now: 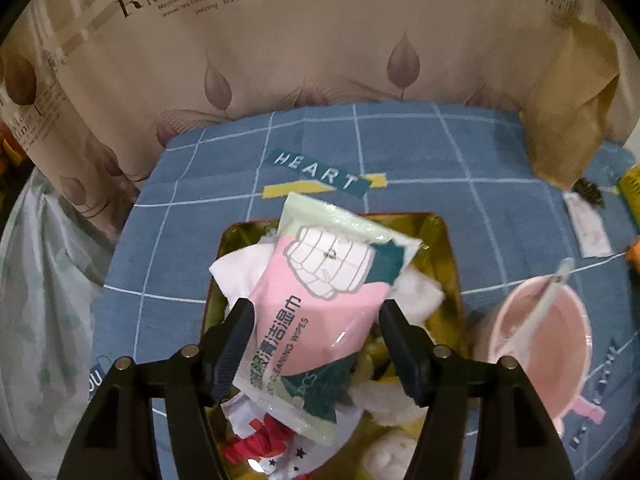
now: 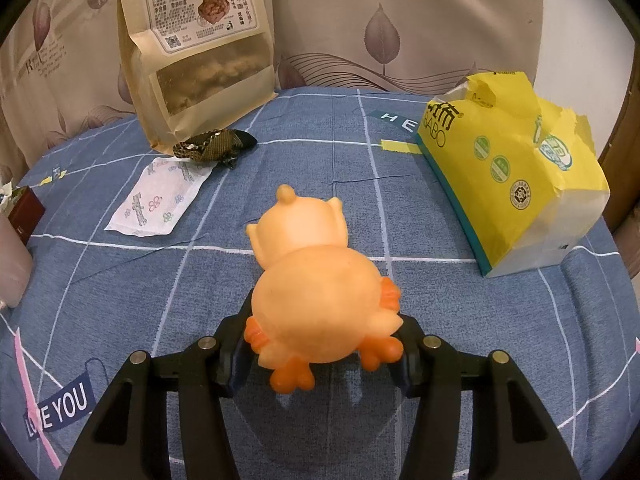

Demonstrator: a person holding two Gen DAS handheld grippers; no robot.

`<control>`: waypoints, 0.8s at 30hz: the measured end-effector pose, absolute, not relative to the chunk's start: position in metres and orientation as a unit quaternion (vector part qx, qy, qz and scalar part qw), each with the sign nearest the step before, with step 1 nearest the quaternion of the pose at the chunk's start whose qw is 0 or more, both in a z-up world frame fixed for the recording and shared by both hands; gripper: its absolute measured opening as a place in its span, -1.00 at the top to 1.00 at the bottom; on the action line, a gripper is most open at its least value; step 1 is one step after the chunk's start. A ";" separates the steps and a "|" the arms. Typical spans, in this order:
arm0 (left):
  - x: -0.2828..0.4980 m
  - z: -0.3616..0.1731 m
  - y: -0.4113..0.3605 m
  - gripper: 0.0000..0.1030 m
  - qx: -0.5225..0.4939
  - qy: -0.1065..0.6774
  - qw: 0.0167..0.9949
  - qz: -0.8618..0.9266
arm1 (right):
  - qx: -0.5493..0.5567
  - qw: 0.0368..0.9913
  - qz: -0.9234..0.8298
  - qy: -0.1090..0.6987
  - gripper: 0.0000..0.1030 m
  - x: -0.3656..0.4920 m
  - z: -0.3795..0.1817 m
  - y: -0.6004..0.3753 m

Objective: Organize soft objects
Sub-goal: 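Carry the wipes packet over the gold tray and open the left tool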

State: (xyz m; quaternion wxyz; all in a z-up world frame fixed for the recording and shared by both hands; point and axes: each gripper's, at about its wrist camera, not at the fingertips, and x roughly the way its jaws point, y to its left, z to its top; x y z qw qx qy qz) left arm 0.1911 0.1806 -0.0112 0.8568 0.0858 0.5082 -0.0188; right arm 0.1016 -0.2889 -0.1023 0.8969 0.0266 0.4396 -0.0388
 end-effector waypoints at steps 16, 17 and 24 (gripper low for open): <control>0.119 0.047 0.199 -0.36 0.112 0.448 0.887 0.006 | 0.021 0.897 -0.040 0.441 0.00 0.103 -0.102 -0.288; 0.112 0.047 0.200 -0.36 0.122 0.443 0.888 0.018 | 0.021 0.897 -0.040 0.441 0.00 0.103 -0.103 -0.288; 0.067 0.031 0.200 -0.36 0.180 0.411 0.890 0.083 | 0.020 0.897 -0.040 0.441 0.00 0.103 -0.102 -0.287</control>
